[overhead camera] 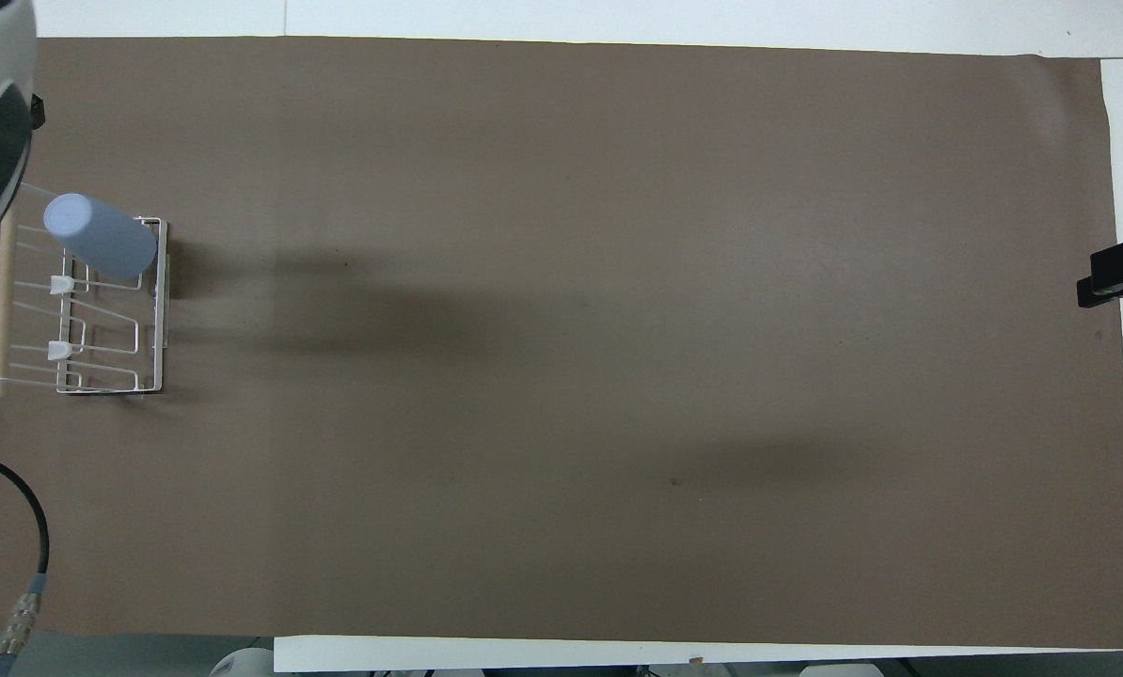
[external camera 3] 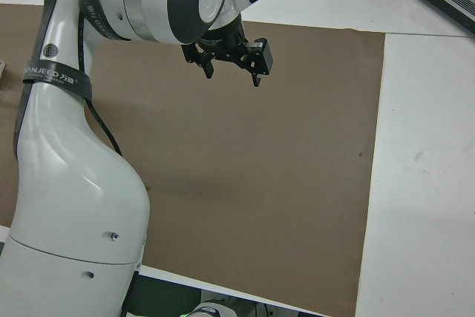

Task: Hang cup on cup holder
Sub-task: 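Release the cup and raise the left gripper away from the rack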

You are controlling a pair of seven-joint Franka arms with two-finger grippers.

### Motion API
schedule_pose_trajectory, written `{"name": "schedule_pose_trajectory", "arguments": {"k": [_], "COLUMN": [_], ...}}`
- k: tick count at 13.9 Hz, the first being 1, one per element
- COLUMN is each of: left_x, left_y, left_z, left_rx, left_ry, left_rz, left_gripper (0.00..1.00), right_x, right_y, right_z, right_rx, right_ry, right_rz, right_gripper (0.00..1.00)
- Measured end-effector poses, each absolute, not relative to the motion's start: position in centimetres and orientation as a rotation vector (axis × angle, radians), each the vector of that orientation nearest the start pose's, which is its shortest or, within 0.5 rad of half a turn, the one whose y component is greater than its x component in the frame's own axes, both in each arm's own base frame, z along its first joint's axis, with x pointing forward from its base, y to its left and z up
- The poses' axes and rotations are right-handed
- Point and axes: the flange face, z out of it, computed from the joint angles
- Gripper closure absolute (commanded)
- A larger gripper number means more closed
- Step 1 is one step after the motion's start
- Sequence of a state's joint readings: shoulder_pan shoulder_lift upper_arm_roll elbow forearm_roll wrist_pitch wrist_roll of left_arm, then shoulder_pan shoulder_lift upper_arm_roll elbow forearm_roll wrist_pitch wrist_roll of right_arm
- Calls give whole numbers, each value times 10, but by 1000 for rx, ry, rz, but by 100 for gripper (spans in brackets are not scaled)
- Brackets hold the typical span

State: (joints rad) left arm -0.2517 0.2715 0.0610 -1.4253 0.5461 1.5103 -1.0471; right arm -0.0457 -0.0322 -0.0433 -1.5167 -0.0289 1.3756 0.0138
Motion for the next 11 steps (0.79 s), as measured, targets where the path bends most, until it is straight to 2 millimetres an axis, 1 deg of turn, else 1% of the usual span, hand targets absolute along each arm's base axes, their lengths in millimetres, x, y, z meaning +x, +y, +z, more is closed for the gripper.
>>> {"name": "schedule_pose_trajectory", "arguments": {"k": [2, 4, 5, 6, 7, 9, 11], "left_x": [620, 614, 611, 607, 604, 599, 595], "left_y": [-55, -57, -57, -56, -54, -53, -55], "left_z": [553, 563, 569, 576, 583, 593, 597], "left_rx": [-2478, -2655, -2742, -2829, -2903, -2991, -3052], "left_ry": [-1039, -995, -940, -848, -718, -433, -131], "left_rz": [-90, 28, 77, 113, 129, 146, 177], "left_gripper": [0, 0, 0, 0, 0, 0, 0], "right_x": [521, 521, 521, 521, 521, 521, 521], "right_y": [-51, -51, -51, -51, -51, -52, -53], "right_z": [651, 651, 651, 651, 651, 651, 651], "right_rx": [-3155, -3155, -3155, -3155, -3155, -3155, -3155], "right_ry": [169, 170, 170, 170, 171, 174, 177], "right_rz": [174, 174, 174, 174, 174, 174, 174], "right_gripper": [1, 1, 1, 1, 1, 1, 1]}}
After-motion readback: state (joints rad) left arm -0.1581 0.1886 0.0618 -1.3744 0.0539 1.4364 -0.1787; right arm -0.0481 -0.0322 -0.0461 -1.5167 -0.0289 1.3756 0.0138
